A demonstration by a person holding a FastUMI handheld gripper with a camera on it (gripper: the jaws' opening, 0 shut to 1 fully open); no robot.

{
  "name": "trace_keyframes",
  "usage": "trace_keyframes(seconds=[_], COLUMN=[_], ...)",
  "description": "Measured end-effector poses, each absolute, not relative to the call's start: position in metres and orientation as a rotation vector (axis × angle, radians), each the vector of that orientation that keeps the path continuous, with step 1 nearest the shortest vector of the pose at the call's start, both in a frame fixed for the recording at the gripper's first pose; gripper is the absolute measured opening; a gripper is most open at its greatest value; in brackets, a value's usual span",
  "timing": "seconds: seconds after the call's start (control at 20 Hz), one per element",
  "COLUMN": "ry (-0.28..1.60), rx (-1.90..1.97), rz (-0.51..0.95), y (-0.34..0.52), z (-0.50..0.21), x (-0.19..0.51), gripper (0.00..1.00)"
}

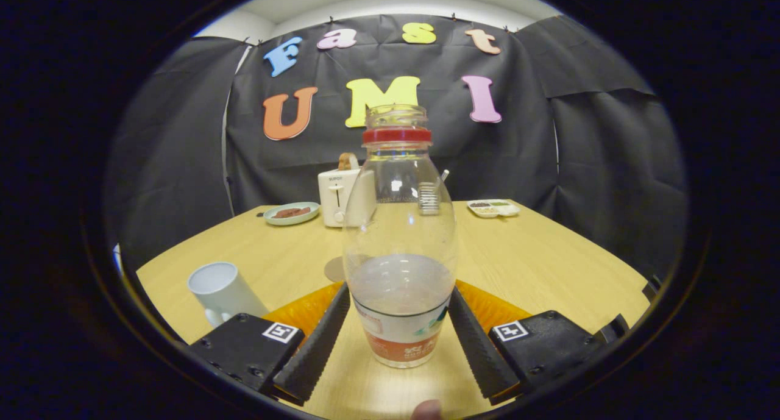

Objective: Take the bottle from table, then pour the juice into the cup, finally place the bottle on the coaster

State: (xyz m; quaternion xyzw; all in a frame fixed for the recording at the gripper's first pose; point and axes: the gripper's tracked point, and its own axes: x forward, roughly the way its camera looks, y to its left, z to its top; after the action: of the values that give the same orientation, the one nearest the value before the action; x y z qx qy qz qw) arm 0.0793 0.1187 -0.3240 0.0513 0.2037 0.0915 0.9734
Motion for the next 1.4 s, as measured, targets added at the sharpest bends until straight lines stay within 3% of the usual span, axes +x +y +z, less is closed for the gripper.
trace_keyframes(seconds=[0.2,0.4,1.4], ry=[0.405,0.417,0.242], rx=[0.110,0.110,-0.291], rz=[0.168,0.169,0.138], y=[0.116,0.116,0.115], z=[-0.320,-0.314,-0.244], x=[0.083,0.080,0.070], gripper=[0.87,0.80,0.77])
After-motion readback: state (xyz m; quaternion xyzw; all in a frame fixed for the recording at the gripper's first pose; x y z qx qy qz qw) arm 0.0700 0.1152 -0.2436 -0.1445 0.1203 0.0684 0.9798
